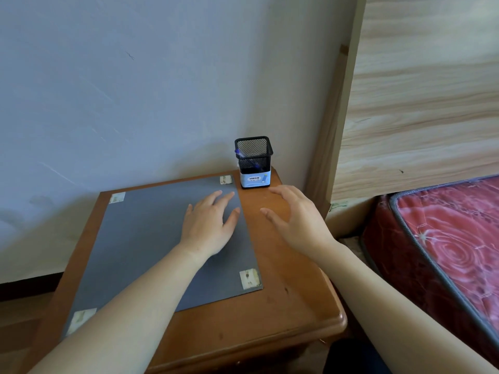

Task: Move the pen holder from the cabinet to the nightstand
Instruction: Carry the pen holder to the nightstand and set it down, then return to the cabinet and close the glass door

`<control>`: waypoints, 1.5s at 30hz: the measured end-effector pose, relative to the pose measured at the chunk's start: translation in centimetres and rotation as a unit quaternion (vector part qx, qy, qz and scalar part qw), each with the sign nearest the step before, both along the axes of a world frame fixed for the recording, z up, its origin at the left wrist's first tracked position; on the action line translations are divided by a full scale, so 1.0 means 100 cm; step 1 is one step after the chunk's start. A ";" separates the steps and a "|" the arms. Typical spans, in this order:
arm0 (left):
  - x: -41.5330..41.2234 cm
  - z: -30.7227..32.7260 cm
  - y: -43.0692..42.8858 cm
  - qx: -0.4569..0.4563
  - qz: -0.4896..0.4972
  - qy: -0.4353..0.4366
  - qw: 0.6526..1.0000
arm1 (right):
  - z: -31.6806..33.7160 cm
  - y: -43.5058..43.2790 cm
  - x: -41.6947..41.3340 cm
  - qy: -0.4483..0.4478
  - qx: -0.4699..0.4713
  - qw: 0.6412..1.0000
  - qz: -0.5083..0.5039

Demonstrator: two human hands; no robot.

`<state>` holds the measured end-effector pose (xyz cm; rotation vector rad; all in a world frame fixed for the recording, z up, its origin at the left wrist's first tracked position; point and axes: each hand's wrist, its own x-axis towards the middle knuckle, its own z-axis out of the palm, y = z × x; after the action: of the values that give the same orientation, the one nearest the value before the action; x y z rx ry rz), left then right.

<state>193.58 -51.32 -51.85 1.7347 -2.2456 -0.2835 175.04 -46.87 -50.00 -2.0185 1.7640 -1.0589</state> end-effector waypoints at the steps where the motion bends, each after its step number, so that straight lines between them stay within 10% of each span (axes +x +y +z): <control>1: 0.002 0.009 0.005 0.006 -0.007 -0.002 1.000 | 0.007 0.002 0.003 0.008 0.006 1.000 0.006; 25: 0.044 0.458 0.191 0.125 -0.004 0.128 0.984 | 0.468 0.139 0.034 0.035 0.137 0.983 0.118; 45: 0.019 0.503 0.293 0.054 0.206 0.169 0.962 | 0.502 0.173 0.025 0.042 0.109 0.942 0.316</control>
<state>195.50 -21.99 -1.51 1.9810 -1.6166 -0.5669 177.57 -29.57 0.15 -2.2624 1.0621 -0.5528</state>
